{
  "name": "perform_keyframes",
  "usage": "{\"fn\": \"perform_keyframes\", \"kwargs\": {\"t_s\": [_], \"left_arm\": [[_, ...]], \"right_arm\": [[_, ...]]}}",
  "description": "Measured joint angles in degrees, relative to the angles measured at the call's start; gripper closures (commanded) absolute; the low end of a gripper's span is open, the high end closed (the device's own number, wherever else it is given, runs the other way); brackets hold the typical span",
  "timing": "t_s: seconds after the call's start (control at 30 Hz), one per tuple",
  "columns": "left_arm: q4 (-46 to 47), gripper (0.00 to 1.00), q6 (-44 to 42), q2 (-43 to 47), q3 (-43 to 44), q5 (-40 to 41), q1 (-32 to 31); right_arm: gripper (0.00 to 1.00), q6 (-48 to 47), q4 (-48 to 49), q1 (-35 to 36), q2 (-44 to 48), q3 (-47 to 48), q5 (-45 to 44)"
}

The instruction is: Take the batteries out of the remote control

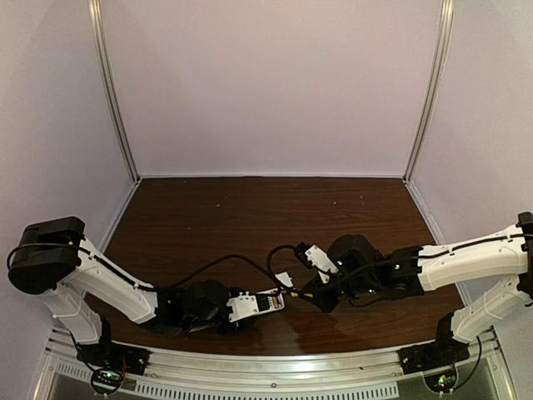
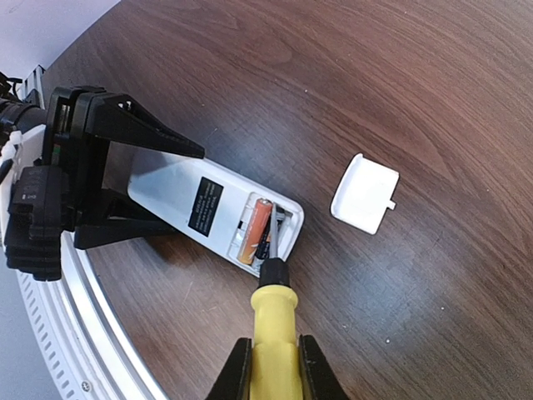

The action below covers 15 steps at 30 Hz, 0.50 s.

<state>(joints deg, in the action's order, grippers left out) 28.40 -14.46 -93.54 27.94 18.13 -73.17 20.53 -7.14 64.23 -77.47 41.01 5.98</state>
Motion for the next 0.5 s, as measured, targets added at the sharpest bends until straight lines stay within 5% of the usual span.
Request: {"fn": "perform_keyframes", "kwargs": {"t_s": [0.5], "left_arm": [[0.87, 1.0, -0.07, 0.0, -0.22, 2.95, 0.0]], "right_arm": [[1.0, -1.38, 1.84, -0.28, -1.75, 0.0, 2.86]]}}
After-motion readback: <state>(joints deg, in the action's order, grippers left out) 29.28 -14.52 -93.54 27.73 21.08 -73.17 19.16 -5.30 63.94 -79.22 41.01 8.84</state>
